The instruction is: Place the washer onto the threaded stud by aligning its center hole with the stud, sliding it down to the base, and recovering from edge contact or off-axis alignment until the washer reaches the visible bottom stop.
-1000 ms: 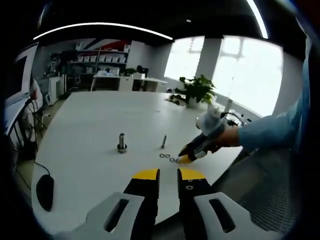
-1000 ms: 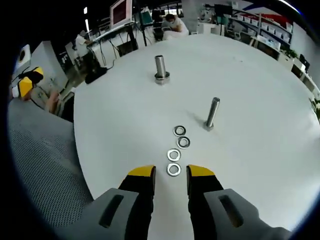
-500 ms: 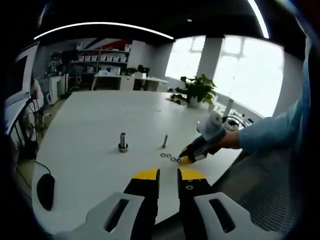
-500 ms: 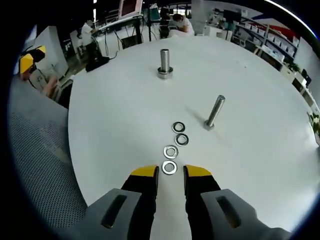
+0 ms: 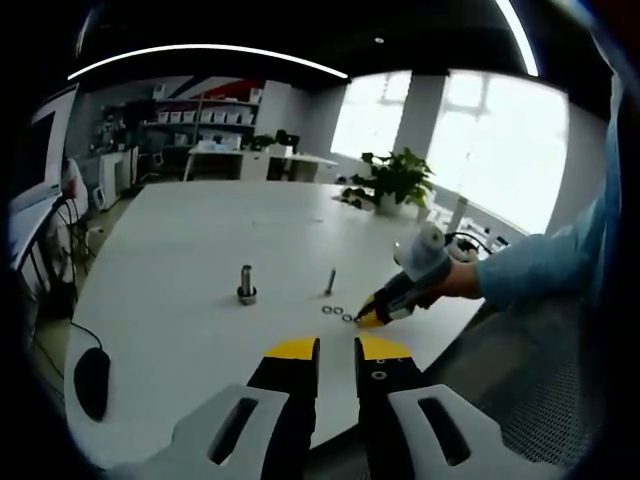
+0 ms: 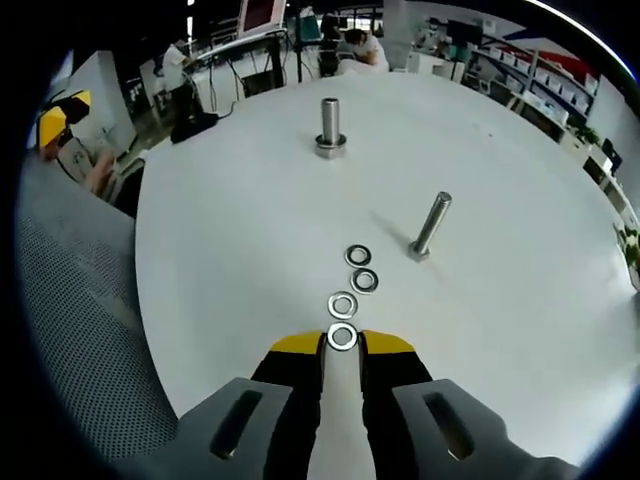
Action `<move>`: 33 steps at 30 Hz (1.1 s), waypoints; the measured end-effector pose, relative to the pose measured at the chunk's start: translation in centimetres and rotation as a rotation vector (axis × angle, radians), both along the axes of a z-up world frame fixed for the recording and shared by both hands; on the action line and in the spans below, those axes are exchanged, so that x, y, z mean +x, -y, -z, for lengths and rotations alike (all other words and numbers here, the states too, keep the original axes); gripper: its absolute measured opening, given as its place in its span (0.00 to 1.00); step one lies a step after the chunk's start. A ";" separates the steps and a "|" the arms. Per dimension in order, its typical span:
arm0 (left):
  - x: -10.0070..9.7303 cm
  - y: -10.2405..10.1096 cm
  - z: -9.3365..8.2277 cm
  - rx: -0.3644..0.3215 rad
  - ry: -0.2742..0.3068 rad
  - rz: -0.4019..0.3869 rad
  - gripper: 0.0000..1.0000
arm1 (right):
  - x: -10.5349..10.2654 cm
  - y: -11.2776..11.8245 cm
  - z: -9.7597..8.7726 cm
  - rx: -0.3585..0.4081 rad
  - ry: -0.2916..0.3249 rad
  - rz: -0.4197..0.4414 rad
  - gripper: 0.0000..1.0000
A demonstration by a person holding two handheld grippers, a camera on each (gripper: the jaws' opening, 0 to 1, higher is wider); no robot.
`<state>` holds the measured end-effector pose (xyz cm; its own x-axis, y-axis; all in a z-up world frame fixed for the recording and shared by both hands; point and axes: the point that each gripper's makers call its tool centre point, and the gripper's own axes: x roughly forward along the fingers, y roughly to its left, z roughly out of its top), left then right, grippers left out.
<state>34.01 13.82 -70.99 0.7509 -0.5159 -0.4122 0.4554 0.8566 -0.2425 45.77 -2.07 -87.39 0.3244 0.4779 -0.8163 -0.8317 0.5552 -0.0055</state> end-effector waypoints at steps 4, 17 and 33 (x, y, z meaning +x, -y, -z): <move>0.0 0.0 0.0 -0.001 0.000 -0.002 0.12 | 0.0 -0.1 0.0 -0.001 0.004 0.005 0.15; 0.1 -0.1 -0.1 -0.003 0.004 -0.008 0.12 | -0.1 -0.4 -0.4 0.020 -0.011 0.004 0.14; 0.1 -0.1 -0.1 -0.004 0.004 -0.011 0.12 | 1.9 0.0 -3.3 0.070 0.061 0.066 0.13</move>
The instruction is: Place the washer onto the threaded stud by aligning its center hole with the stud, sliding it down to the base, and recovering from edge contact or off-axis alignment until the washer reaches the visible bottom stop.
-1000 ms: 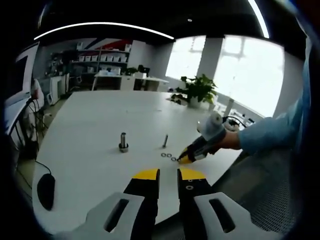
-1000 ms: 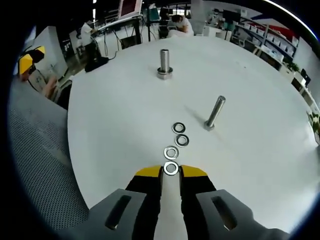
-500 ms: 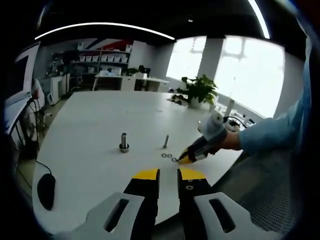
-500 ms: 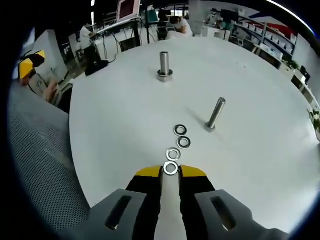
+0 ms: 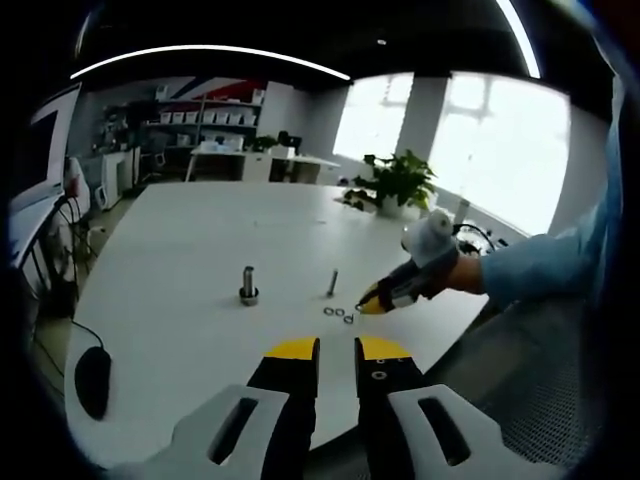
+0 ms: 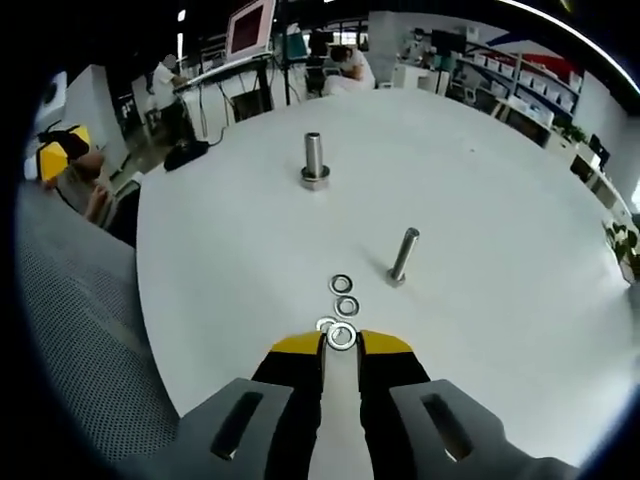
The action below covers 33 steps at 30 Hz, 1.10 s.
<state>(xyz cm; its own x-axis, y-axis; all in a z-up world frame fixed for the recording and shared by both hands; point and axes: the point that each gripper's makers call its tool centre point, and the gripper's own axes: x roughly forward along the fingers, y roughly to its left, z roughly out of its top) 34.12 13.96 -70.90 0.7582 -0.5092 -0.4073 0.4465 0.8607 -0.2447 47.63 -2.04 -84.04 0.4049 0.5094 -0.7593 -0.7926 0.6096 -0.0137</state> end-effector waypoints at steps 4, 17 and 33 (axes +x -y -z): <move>0.0 0.0 0.0 0.007 0.001 0.003 0.12 | 0.6 0.1 -0.7 0.012 0.024 0.021 0.13; -0.1 0.1 0.1 0.006 -0.005 0.008 0.12 | 2.4 0.2 -2.5 0.042 0.117 0.064 0.14; -0.2 0.2 0.4 0.018 -0.017 0.023 0.12 | 5.0 -1.0 -3.5 0.055 0.181 0.090 0.14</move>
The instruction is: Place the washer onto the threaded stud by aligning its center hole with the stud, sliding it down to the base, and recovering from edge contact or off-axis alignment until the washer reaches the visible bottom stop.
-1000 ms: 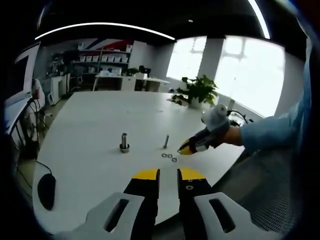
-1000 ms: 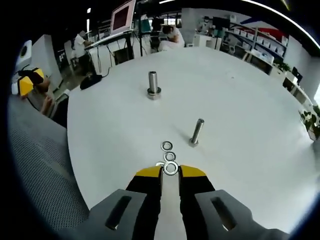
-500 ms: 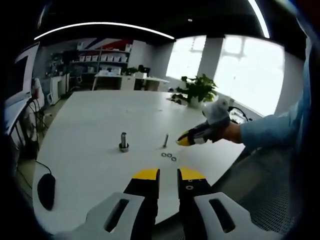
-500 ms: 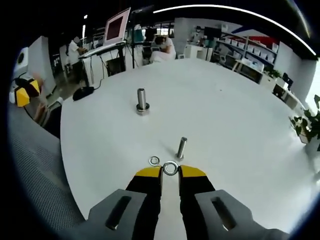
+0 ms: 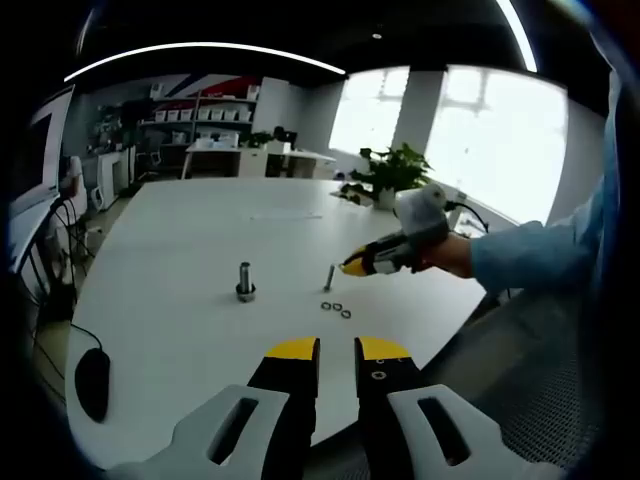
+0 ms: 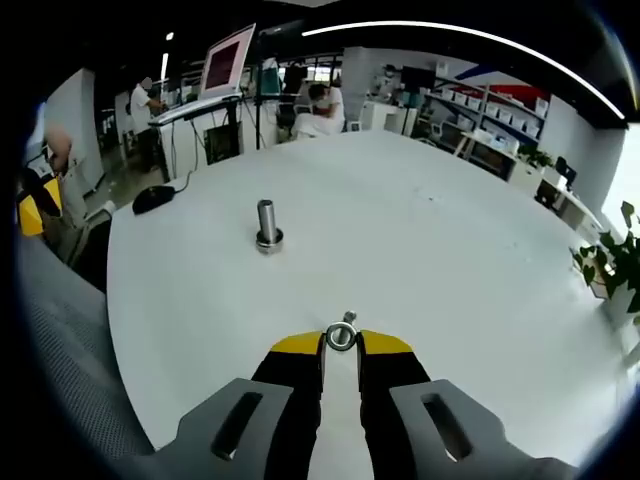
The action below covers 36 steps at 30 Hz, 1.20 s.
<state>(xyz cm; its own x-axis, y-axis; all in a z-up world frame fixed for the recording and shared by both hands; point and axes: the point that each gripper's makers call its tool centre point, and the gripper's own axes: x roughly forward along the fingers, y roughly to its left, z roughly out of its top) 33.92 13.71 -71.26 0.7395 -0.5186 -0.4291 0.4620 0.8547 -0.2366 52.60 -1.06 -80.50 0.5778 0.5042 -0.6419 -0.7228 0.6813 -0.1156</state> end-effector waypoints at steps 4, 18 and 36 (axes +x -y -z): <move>0.0 0.0 0.0 0.001 -0.001 0.001 0.12 | 0.6 -0.1 0.0 0.001 0.002 0.008 0.14; -0.1 0.0 0.2 0.001 -0.011 0.000 0.11 | 1.7 -0.6 0.4 0.023 0.004 0.033 0.14; -0.1 0.0 0.4 0.004 -0.020 -0.004 0.11 | 1.3 -0.6 1.7 -0.025 0.000 -0.026 0.14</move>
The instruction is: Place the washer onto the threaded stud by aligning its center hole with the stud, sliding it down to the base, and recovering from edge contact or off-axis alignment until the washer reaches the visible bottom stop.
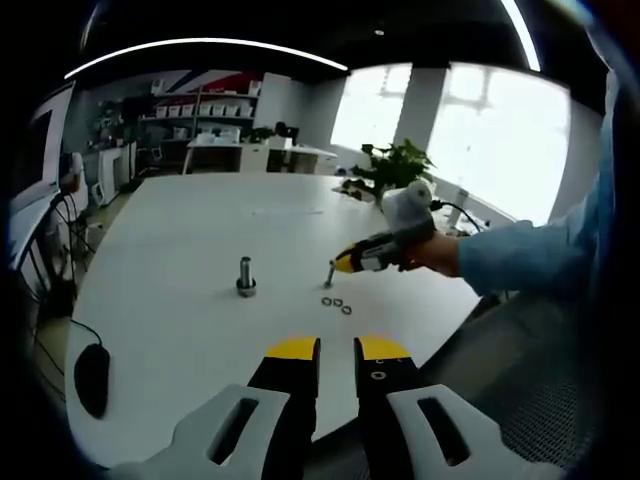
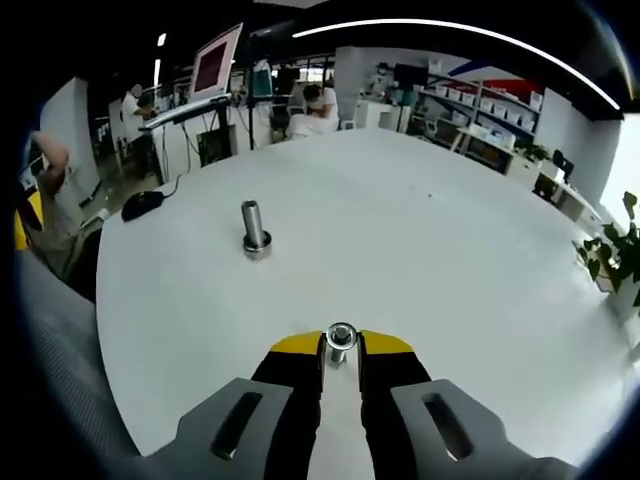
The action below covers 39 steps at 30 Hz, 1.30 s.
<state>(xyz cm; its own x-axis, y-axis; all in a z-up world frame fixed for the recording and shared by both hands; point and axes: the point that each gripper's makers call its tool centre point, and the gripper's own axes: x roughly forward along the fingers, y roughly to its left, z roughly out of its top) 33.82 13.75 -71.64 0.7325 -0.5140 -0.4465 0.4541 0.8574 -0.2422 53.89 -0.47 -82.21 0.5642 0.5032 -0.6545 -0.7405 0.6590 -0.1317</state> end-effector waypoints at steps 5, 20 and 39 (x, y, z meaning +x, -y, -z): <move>0.0 0.0 0.0 0.001 -0.001 0.000 0.11 | -0.4 0.3 0.5 -0.017 0.001 -0.009 0.15; 0.1 -0.1 -0.1 -0.006 0.005 -0.010 0.11 | -1.5 0.6 1.6 -0.020 -0.048 -0.001 0.15; 0.1 0.0 -0.2 -0.011 0.006 0.000 0.11 | -2.3 0.5 2.2 -0.030 -0.081 -0.016 0.15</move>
<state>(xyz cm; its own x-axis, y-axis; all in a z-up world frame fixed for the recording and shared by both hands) 33.89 13.71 -71.47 0.7350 -0.5189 -0.4365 0.4552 0.8547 -0.2495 51.57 -1.00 -84.40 0.5006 0.4912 -0.7128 -0.7601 0.6435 -0.0903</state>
